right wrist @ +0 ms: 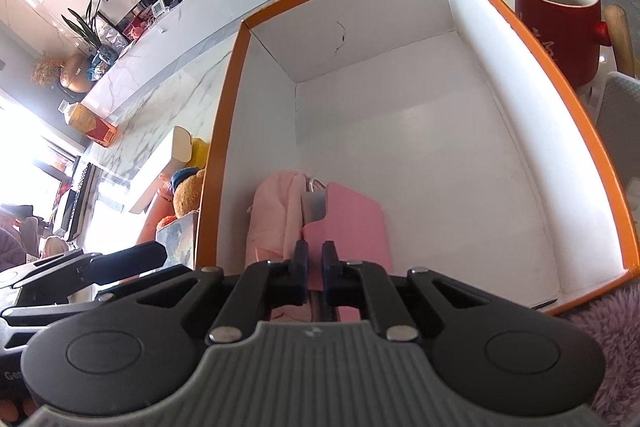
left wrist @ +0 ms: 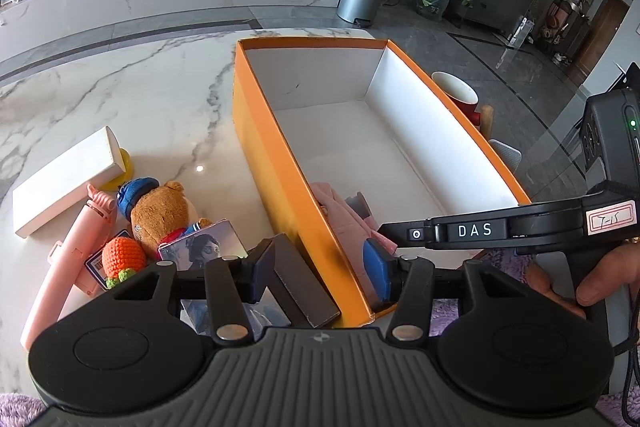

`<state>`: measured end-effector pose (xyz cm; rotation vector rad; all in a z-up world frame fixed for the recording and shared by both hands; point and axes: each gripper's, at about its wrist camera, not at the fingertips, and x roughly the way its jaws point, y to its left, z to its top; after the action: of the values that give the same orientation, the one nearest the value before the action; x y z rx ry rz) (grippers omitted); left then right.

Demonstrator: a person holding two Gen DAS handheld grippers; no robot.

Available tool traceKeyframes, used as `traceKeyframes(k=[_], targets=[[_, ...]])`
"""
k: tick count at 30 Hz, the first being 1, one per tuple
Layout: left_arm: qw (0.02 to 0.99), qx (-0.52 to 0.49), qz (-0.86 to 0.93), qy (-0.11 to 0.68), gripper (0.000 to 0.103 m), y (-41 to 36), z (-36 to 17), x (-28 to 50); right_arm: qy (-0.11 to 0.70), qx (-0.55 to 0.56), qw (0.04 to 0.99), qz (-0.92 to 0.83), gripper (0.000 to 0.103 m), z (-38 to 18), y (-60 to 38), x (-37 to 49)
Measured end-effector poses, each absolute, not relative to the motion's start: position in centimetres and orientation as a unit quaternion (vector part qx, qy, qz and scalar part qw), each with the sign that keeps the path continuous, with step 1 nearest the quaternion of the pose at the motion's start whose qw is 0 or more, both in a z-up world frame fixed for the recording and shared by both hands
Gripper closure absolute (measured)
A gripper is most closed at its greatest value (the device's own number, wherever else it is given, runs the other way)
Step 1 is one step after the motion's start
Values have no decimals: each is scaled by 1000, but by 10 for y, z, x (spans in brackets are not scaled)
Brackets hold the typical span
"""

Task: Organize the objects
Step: 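Open the left tool to drop the pouch while the right tool releases the card holder, then move both tools back to the pile beside the orange box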

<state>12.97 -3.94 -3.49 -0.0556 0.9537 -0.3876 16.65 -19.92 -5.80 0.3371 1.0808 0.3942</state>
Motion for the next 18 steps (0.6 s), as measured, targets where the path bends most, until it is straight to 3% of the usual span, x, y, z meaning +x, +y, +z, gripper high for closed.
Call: traceKeyframes(k=[14, 18], targets=[[874, -28, -179, 451, 45, -34, -29, 127, 492, 152, 836, 188, 91, -48, -205, 163], [877, -40, -163, 451, 45, -24, -23, 122, 467, 145, 848, 205, 82, -33, -200, 154]])
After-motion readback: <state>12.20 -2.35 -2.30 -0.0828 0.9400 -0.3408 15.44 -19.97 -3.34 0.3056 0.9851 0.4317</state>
